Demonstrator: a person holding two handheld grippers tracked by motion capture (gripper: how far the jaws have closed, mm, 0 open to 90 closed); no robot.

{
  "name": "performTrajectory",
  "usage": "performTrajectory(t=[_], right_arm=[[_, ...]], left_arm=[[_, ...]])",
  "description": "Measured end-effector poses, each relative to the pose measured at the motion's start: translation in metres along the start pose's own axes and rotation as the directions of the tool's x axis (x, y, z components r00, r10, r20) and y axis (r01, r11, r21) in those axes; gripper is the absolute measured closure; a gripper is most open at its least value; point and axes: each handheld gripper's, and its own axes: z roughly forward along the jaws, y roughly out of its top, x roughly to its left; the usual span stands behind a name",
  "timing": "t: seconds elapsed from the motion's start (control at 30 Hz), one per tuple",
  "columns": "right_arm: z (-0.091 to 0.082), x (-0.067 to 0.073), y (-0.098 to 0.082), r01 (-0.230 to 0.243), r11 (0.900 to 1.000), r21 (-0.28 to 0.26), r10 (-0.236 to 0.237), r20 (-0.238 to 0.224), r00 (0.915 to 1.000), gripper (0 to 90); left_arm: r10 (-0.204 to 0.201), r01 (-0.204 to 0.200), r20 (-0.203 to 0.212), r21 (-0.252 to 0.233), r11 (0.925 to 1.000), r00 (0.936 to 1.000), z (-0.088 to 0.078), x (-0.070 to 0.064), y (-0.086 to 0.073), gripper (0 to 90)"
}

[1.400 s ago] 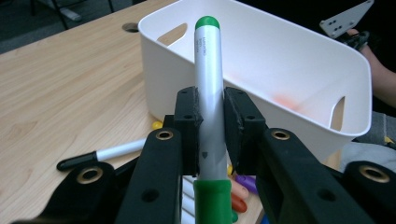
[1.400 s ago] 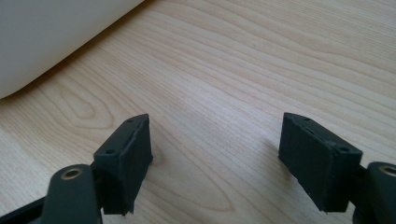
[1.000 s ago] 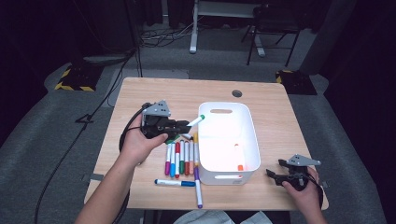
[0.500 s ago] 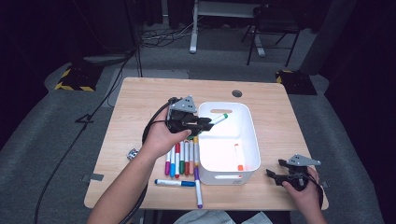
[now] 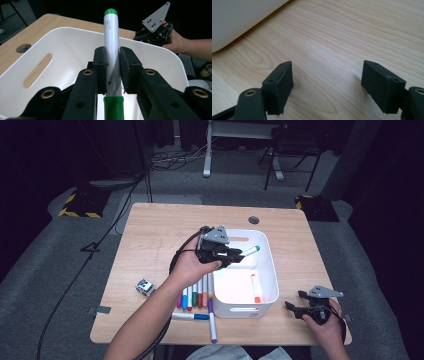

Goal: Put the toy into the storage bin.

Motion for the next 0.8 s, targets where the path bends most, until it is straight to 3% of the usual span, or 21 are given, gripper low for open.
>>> performTrajectory(t=[0.2, 0.5, 0.73, 0.8], right_arm=[[0.0, 0.0, 0.0, 0.0, 1.0, 0.0, 0.0, 0.0, 1.0, 25.7], [0.0, 0.0, 0.0, 0.0, 1.0, 0.0, 0.0, 0.0, 1.0, 25.7], [0.0, 0.0, 0.0, -0.001, 1.0, 0.0, 0.001, 0.0, 1.0, 25.8], [0.0, 0.0, 0.0, -0.001, 1.0, 0.0, 0.001, 0.0, 1.0, 25.7]], left_arm=[[0.007, -0.008, 0.011, 0.026, 0.9996, 0.9999, 0.011, 0.001, -0.004, 76.1], [-0.014, 0.014, 0.016, 0.031, 0.9994, 0.9998, 0.017, 0.004, -0.016, 76.1], [-0.018, 0.017, 0.015, 0.064, 0.9978, 0.9997, 0.018, 0.006, -0.023, 76.1], [-0.019, 0.018, 0.017, 0.097, 0.9952, 0.9997, 0.018, 0.006, -0.026, 76.1]])
